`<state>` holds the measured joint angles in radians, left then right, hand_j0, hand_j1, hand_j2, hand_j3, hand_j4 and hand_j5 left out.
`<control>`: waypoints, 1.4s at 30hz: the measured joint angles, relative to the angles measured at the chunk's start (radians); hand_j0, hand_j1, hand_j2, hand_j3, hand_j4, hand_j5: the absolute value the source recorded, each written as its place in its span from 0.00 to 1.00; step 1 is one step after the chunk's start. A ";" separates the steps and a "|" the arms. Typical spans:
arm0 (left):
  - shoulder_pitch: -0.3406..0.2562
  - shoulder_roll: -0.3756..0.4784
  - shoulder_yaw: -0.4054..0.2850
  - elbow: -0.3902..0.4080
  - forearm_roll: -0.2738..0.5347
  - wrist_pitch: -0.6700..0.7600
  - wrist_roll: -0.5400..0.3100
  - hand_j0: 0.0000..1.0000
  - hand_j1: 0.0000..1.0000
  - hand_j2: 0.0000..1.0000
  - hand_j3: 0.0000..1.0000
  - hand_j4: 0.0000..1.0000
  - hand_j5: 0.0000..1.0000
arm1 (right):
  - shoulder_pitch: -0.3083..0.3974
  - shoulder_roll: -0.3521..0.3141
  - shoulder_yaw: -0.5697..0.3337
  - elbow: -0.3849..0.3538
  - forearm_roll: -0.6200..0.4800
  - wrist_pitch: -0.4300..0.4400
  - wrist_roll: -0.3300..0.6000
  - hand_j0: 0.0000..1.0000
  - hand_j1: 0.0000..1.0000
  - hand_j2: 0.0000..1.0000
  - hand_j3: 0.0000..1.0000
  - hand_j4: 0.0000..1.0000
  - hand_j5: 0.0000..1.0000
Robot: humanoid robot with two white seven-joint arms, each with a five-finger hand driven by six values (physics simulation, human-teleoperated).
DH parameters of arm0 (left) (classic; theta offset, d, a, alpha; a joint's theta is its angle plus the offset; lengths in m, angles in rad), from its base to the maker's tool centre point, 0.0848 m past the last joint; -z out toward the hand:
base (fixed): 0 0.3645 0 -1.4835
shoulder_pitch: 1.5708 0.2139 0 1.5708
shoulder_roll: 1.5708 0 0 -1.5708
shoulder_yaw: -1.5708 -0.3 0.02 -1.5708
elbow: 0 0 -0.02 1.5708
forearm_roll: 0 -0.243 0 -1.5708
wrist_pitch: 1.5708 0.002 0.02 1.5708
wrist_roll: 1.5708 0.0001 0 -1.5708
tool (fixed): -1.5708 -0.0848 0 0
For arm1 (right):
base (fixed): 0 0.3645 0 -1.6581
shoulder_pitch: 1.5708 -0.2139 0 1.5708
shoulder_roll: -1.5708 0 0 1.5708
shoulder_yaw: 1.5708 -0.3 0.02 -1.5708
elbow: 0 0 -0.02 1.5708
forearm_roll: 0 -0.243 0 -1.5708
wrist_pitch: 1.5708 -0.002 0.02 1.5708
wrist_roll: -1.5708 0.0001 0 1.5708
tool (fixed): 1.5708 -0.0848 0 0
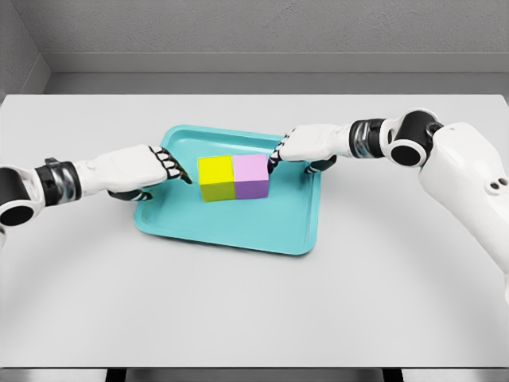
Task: Push two cubes
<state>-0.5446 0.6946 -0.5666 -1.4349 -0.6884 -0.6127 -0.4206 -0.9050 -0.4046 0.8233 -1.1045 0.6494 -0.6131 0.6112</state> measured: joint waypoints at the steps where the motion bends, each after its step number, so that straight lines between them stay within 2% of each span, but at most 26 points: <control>1: 0.000 0.003 0.002 0.002 0.001 0.000 0.000 0.82 0.82 0.82 0.82 0.82 0.82 | 0.000 0.000 0.000 0.002 0.001 0.000 0.000 0.73 0.73 0.73 0.73 0.73 0.73; 14: -0.017 0.061 0.020 0.002 0.009 0.000 0.003 0.84 0.84 0.84 0.84 0.84 0.84 | -0.002 0.011 0.000 0.007 0.002 0.000 0.000 0.73 0.73 0.73 0.73 0.73 0.73; 17: -0.017 0.097 0.027 -0.001 0.030 0.000 0.003 0.87 0.87 0.87 0.87 0.87 0.87 | -0.002 0.011 0.000 0.010 0.002 0.000 0.000 0.73 0.73 0.73 0.73 0.73 0.73; 20: -0.015 0.147 0.034 -0.001 0.064 0.000 0.003 1.00 1.00 1.00 1.00 1.00 1.00 | -0.002 0.012 0.000 0.011 0.002 0.000 0.000 0.73 0.73 0.73 0.73 0.73 0.73; 28: -0.011 0.252 0.060 0.021 0.145 0.000 0.007 1.00 1.00 1.00 1.00 1.00 1.00 | -0.025 -0.003 -0.001 0.012 0.001 0.000 0.000 0.73 0.73 0.73 0.73 0.73 0.73; 30: -0.009 0.270 0.074 0.038 0.149 0.000 0.007 1.00 1.00 1.00 1.00 1.00 1.00 | -0.040 -0.042 -0.011 -0.002 -0.007 0.000 0.000 0.81 0.81 0.81 0.81 0.81 0.81; 31: -0.009 0.275 0.079 0.045 0.150 0.000 0.007 1.00 1.00 1.00 1.00 1.00 1.00 | -0.040 -0.077 -0.032 -0.029 -0.020 -0.001 0.000 0.90 0.90 0.90 0.90 0.90 0.90; 32: -0.008 0.279 0.083 0.049 0.151 0.000 0.007 1.00 1.00 1.00 1.00 1.00 1.00 | -0.026 -0.123 -0.072 -0.072 -0.048 -0.001 0.000 1.00 1.00 1.00 1.00 1.00 1.00; 34: -0.008 0.284 0.088 0.055 0.152 0.000 0.007 1.00 1.00 1.00 1.00 1.00 1.00 | 0.072 -0.226 -0.197 -0.150 -0.126 -0.002 0.000 1.00 1.00 1.00 1.00 1.00 1.00; 36: -0.008 0.287 0.090 0.057 0.153 0.000 0.007 1.00 1.00 1.00 1.00 1.00 1.00 | 0.227 -0.317 -0.315 -0.193 -0.209 -0.003 0.000 1.00 1.00 1.00 1.00 1.00 1.00; 38: -0.006 0.287 0.092 0.058 0.156 0.000 0.007 1.00 1.00 1.00 1.00 1.00 1.00 | 0.345 -0.371 -0.406 -0.216 -0.264 -0.003 0.001 1.00 1.00 1.00 1.00 1.00 1.00; 42: -0.006 0.286 0.092 0.055 0.158 0.000 0.007 1.00 1.00 1.00 1.00 1.00 1.00 | 0.379 -0.412 -0.490 -0.267 -0.334 -0.001 0.000 1.00 1.00 1.00 1.00 1.00 1.00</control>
<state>-0.5507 0.9809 -0.4745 -1.3802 -0.5303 -0.6127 -0.4131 -0.5262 -0.8166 0.3337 -1.3720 0.3150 -0.6140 0.6114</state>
